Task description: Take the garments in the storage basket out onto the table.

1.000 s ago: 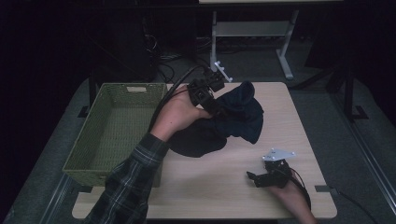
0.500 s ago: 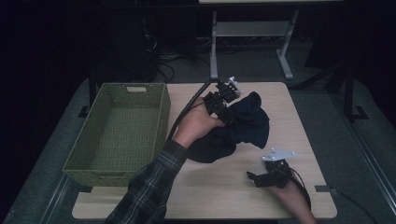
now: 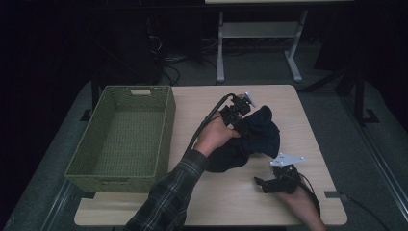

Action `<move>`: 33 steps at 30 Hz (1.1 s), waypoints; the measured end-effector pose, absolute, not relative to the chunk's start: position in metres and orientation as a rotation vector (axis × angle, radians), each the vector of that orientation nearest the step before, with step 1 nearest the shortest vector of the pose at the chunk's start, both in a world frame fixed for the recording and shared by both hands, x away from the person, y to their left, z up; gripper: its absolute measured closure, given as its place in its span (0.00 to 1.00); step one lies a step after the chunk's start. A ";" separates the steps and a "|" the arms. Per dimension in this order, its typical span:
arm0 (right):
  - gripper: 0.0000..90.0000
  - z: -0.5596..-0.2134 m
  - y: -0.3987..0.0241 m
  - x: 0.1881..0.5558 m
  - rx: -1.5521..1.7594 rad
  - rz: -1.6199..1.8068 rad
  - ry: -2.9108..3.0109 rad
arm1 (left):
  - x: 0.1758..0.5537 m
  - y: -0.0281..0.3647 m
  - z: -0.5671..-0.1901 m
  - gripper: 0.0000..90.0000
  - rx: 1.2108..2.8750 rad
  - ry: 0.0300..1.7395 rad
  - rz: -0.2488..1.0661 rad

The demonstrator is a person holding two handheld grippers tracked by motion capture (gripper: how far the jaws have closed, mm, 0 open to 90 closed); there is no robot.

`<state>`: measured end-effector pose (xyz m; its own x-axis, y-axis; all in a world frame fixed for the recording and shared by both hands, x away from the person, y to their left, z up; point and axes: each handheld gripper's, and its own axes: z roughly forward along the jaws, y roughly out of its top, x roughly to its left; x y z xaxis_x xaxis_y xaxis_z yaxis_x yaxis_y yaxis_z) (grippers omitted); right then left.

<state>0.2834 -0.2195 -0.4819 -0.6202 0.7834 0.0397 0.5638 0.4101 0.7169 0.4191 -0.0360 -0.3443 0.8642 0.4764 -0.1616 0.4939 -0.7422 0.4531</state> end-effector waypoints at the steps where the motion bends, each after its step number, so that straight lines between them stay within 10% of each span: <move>1: 0.10 -0.482 -0.220 0.283 1.170 1.028 2.368 | 0.419 -0.036 -0.344 0.63 2.544 0.709 -0.048; 21: 0.10 -0.482 -0.220 0.283 1.170 1.028 2.368 | 0.432 -0.049 -0.406 0.61 2.575 0.713 -0.101; 33: 0.10 -0.482 -0.219 0.283 1.171 1.029 2.368 | 0.429 -0.041 -0.395 0.44 2.575 0.661 -0.066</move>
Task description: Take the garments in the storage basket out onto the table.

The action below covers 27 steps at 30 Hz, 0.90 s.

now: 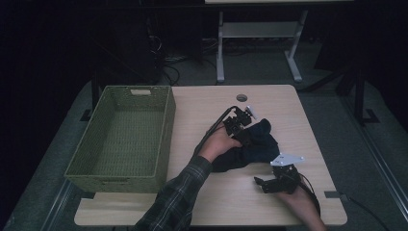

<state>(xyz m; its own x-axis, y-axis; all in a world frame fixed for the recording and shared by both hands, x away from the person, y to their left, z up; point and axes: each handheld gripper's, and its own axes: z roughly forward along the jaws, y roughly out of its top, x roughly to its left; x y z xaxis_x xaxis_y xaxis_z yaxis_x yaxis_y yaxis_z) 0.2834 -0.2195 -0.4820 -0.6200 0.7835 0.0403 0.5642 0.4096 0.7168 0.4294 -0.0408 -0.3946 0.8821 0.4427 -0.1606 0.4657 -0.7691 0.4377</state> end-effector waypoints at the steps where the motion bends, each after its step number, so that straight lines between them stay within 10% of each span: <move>1: 0.10 -0.482 -0.220 0.283 1.170 1.028 2.368 | 0.429 -0.039 -0.392 0.42 2.568 0.658 -0.055; 16: 0.10 -0.482 -0.219 0.283 1.175 1.028 2.370 | 0.417 -0.005 -0.346 0.31 2.475 0.644 0.063; 27: 0.10 -0.482 -0.220 0.283 1.171 1.027 2.369 | 0.383 0.029 -0.335 0.74 2.463 0.599 0.075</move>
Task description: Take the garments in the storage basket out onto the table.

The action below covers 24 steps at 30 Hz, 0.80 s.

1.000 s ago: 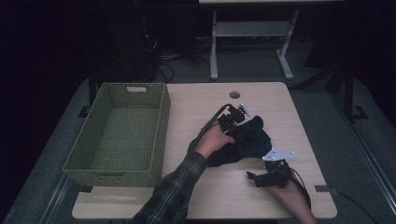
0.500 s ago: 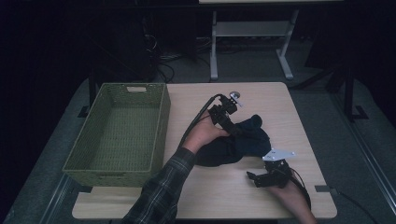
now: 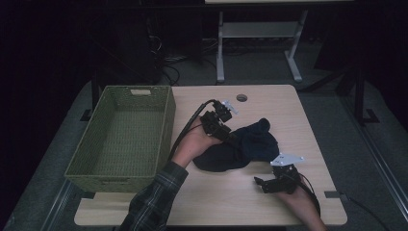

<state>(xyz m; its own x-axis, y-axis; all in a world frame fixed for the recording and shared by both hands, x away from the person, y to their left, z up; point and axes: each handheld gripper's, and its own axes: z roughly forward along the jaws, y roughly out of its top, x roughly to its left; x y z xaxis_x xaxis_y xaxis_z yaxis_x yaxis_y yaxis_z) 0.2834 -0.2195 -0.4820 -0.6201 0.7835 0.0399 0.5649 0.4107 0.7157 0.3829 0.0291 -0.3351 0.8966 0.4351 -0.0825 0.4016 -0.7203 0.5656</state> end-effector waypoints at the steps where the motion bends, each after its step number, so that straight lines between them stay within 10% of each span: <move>1: 0.10 -0.482 -0.219 0.283 1.171 1.027 2.369 | 0.380 0.032 -0.336 0.79 2.471 0.595 0.066; 6: 0.10 -0.482 -0.219 0.283 1.173 1.028 2.368 | 0.368 0.044 -0.352 0.99 2.499 0.599 0.043; 24: 0.10 -0.482 -0.219 0.282 1.176 1.026 2.368 | 0.345 0.057 -0.431 1.00 2.547 0.681 0.123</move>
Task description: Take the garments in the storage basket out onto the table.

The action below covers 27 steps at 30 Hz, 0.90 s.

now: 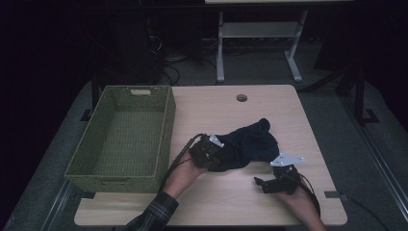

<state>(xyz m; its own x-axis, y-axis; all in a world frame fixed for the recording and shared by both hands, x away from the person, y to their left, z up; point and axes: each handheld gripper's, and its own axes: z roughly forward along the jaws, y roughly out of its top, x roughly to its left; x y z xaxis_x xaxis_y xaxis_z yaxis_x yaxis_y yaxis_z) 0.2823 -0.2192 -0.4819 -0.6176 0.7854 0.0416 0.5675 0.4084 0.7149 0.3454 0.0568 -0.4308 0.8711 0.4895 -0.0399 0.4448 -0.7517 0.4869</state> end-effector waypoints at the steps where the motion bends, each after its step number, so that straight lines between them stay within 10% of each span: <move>1: 0.10 -0.482 -0.219 0.282 1.176 1.026 2.368 | 0.345 0.056 -0.434 1.00 2.554 0.682 0.138; 27: 0.26 -0.426 -0.255 0.272 1.195 1.141 2.299 | 0.351 0.063 -0.447 1.00 2.514 0.721 0.042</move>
<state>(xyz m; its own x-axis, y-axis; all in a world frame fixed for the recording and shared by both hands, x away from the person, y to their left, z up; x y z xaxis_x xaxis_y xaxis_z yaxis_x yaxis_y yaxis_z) 0.2720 -0.2553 -0.4260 -0.6042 0.7924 0.0843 0.5460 0.3347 0.7680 0.3511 0.0634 -0.4475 0.8580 0.5019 -0.1096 0.4857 -0.7231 0.4911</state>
